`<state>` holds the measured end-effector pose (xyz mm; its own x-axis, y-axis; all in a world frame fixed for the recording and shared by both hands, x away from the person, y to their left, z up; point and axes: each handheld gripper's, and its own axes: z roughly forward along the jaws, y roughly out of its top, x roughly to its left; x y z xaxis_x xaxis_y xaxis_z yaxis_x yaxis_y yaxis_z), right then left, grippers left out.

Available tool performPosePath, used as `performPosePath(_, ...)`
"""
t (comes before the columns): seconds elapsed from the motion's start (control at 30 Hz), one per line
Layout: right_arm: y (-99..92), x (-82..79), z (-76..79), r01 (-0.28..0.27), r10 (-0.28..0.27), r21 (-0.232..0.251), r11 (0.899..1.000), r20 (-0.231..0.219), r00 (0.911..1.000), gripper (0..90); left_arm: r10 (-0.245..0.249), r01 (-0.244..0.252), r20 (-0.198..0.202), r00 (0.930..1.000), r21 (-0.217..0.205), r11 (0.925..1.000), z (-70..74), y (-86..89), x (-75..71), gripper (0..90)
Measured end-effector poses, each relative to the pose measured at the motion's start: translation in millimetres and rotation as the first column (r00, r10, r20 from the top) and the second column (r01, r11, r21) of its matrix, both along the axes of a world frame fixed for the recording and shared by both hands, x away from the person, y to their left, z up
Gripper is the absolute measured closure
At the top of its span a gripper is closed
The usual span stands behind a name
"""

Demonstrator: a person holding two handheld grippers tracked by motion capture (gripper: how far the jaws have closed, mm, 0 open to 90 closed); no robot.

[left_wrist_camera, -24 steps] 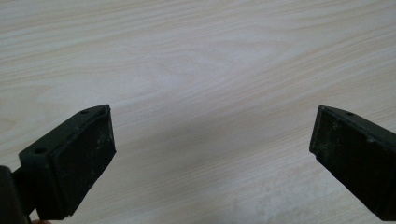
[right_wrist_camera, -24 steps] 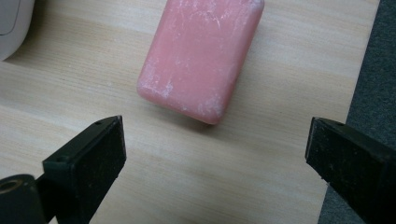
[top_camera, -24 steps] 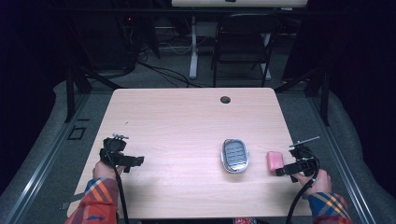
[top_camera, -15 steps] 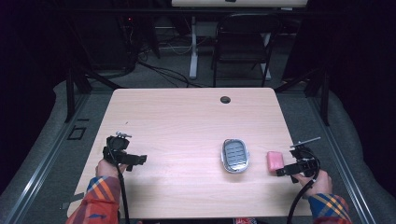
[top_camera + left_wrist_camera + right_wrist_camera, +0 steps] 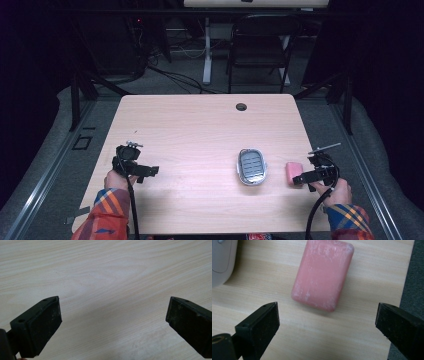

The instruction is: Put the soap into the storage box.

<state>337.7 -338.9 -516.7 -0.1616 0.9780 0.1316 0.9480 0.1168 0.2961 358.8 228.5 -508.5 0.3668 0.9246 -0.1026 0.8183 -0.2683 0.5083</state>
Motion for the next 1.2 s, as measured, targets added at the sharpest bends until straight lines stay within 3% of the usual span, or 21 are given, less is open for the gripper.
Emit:
performPosePath(0.23, 9.9, 11.2, -0.2, 0.011, -0.011, -0.006, 1.000, -0.020, 0.9997, 0.1, -0.003, 0.003, -0.001, 1.0000, 0.001, 1.0000, 0.4, 0.7, -1.6, 0.0)
performPosePath(0.6, 13.5, 27.3, -4.4, 0.046, -0.046, -0.002, 0.999, -0.058, 0.9972, 0.4, -0.003, 0.003, -0.006, 1.0000, -0.001, 1.0000, -0.2, 3.1, -3.9, 0.0)
performPosePath(0.93, 17.2, 37.5, -6.7, 0.070, -0.072, -0.029, 0.997, -0.076, 0.9945, 13.4, -0.013, 0.013, -0.013, 0.9998, 0.003, 0.9999, -0.7, 1.1, -3.8, 0.0)
performPosePath(1.1, 17.2, 41.6, -8.8, 0.077, -0.079, -0.029, 0.997, -0.091, 0.9928, 14.3, -0.018, 0.018, -0.024, 0.9996, 0.000, 0.9998, -2.1, 1.2, -2.9, 0.0)
performPosePath(1.17, 20.2, 42.7, -11.6, 0.098, -0.099, -0.025, 0.995, -0.074, 0.9923, 14.6, -0.020, 0.020, -0.022, 0.9996, -0.001, 0.9998, -2.0, 0.9, -3.0, 0.0)
performPosePath(1.2, 19.6, 44.2, -10.7, 0.077, -0.080, -0.041, 0.996, -0.095, 0.9922, 15.0, -0.021, 0.021, -0.021, 0.9995, 0.000, 0.9998, -1.8, 0.8, -3.0, 0.0)
